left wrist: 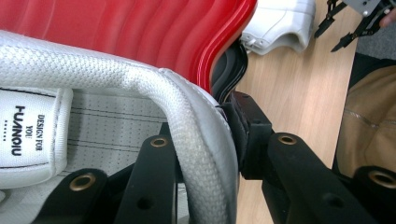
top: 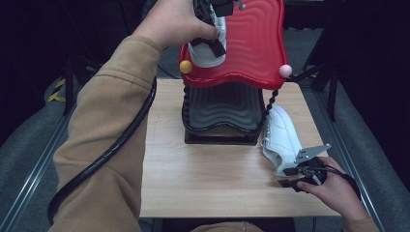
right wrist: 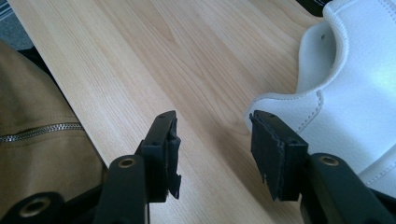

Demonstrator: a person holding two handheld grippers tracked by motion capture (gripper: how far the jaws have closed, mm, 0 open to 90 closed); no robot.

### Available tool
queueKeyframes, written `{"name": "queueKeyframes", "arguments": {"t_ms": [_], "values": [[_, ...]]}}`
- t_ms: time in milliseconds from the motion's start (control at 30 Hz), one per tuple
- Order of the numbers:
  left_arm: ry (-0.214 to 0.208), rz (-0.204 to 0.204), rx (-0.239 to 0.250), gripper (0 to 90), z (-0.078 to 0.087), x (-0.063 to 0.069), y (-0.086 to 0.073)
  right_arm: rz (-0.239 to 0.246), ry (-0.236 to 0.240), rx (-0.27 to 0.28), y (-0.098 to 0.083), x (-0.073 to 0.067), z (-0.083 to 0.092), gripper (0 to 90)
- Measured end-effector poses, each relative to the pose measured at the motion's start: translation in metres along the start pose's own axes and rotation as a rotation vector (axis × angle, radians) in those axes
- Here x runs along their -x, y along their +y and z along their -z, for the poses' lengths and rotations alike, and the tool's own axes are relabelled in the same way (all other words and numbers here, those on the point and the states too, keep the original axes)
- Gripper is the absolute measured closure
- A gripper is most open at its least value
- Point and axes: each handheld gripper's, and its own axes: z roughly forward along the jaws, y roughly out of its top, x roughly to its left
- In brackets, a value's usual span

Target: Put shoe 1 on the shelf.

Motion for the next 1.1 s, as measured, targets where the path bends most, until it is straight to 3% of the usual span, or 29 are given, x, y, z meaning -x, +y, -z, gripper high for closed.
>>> {"name": "queueKeyframes", "arguments": {"t_ms": [367,567,700,1100], "values": [[0.024,-0.034,0.014,72.5,-0.015,-0.005,0.017,0.008,-0.005,-0.001,-0.001,-0.003,0.004,52.2],[0.027,-0.012,0.008,72.4,-0.025,-0.006,0.021,0.011,-0.003,0.004,-0.001,-0.003,0.005,51.9],[0.041,-0.012,-0.034,72.2,-0.036,-0.005,0.019,0.013,0.005,-0.002,0.0,-0.004,0.002,51.7],[0.023,0.013,-0.057,70.1,-0.053,-0.006,0.021,0.025,0.014,-0.009,0.002,-0.005,-0.001,50.9]]}}
